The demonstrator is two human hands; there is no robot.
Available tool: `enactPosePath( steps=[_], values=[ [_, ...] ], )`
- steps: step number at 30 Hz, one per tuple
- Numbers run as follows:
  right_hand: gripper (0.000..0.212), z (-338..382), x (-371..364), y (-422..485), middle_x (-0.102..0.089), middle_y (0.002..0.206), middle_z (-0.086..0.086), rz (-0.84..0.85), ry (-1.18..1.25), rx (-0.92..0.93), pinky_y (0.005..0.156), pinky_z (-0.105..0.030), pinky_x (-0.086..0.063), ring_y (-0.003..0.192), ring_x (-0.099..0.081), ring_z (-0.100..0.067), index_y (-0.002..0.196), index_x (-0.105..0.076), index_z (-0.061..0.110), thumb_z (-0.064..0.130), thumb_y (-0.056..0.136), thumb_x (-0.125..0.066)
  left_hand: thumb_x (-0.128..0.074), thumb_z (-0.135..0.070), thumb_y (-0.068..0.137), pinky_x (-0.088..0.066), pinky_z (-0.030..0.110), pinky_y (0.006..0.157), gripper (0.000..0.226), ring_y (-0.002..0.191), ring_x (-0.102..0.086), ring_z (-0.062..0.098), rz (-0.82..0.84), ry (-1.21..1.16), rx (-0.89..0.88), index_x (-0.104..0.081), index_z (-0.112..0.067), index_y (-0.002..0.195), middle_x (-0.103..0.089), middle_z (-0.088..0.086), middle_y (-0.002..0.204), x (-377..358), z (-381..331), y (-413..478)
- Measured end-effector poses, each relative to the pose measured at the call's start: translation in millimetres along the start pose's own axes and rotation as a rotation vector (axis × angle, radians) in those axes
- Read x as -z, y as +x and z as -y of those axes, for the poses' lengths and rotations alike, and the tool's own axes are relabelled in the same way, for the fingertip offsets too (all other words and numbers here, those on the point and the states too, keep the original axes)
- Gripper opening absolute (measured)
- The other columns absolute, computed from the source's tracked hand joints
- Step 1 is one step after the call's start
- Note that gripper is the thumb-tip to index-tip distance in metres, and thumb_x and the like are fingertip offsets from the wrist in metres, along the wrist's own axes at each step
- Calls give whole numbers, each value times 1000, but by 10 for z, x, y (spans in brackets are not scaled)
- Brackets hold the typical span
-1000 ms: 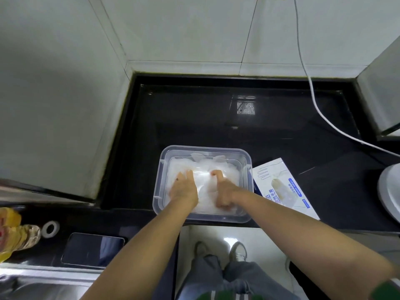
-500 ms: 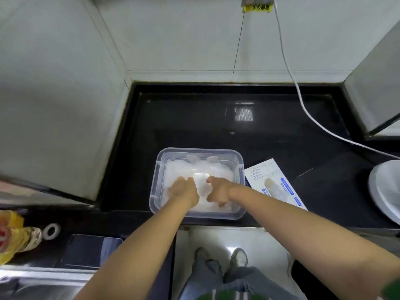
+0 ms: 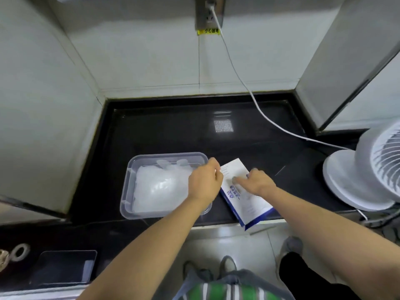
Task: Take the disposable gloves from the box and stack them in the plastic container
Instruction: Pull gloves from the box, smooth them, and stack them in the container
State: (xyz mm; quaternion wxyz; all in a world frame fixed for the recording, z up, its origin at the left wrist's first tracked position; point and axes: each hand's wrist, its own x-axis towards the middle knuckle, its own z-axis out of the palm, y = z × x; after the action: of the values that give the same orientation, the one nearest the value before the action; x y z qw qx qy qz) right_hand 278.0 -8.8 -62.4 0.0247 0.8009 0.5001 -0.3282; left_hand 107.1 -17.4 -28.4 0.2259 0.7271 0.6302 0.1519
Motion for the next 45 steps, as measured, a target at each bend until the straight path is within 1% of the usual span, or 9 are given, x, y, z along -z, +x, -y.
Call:
enactPosePath(
  steps=[4,8,11,17,23,29,34,38,45],
  values=[
    [36,-143,-42,-24,-54,68,-2,89,80,23,63,-26,-40,71,-55,-21,61,-48,12,28,93,-52,-48,-17,96,-44,35,74,20,93,-60,29,139,-31,-32,-56,-12,114,-64,11,104,-227,-257,23],
    [30,-161,-50,-41,-45,58,0,119,255,1,54,-24,-36,56,-42,-16,57,-47,13,13,87,-53,-51,-15,97,-45,38,93,36,115,-56,34,409,78,32,-46,-6,132,-46,15,134,-509,-323,28],
    [18,-228,-66,-27,-49,64,-4,160,412,-16,52,-24,-37,59,-44,-18,66,-50,13,8,82,-57,-52,-11,96,-43,36,95,46,117,-54,35,508,127,84,-37,-7,139,-33,15,139,-636,-302,-14],
    [12,-342,-95,11,-55,74,-8,204,680,-48,54,-24,-41,62,-49,-16,84,-61,7,-4,85,-58,-64,-14,90,-47,35,90,51,108,-58,31,479,134,92,-40,-10,135,-33,13,136,-741,-219,10],
    [12,-399,7,42,-49,60,-5,366,620,-105,56,-25,-39,54,-41,-15,80,-65,4,12,89,-69,-74,-16,84,-46,33,93,63,112,-56,29,470,176,43,-38,-10,136,-32,11,138,-800,-197,-6],
    [28,-373,52,66,-70,86,-9,83,876,31,61,-22,-49,80,-66,-22,69,-58,10,21,92,-69,-78,-18,81,-47,27,95,75,112,-55,23,438,147,36,-35,-17,143,-32,6,141,-845,-193,-20],
    [29,-410,99,-14,-62,84,-2,248,726,-74,67,-22,-49,74,-58,-14,96,-61,12,41,94,-61,-78,-19,82,-46,26,96,75,114,-55,22,434,159,21,-34,-17,143,-32,6,142,-852,-188,-31],
    [21,-524,180,21,-67,73,2,264,709,42,66,-20,-45,70,-61,-10,75,-62,9,21,92,-66,-78,-19,82,-47,25,95,73,114,-55,22,435,163,21,-34,-17,141,-31,6,143,-847,-183,-23],
    [22,-537,178,26,-67,76,-3,134,949,191,78,-27,-53,75,-64,-15,77,-56,9,18,95,-63,-77,-20,82,-46,30,98,70,115,-54,25,449,186,30,-35,-16,139,-32,7,143,-816,-212,-31]
  ],
)
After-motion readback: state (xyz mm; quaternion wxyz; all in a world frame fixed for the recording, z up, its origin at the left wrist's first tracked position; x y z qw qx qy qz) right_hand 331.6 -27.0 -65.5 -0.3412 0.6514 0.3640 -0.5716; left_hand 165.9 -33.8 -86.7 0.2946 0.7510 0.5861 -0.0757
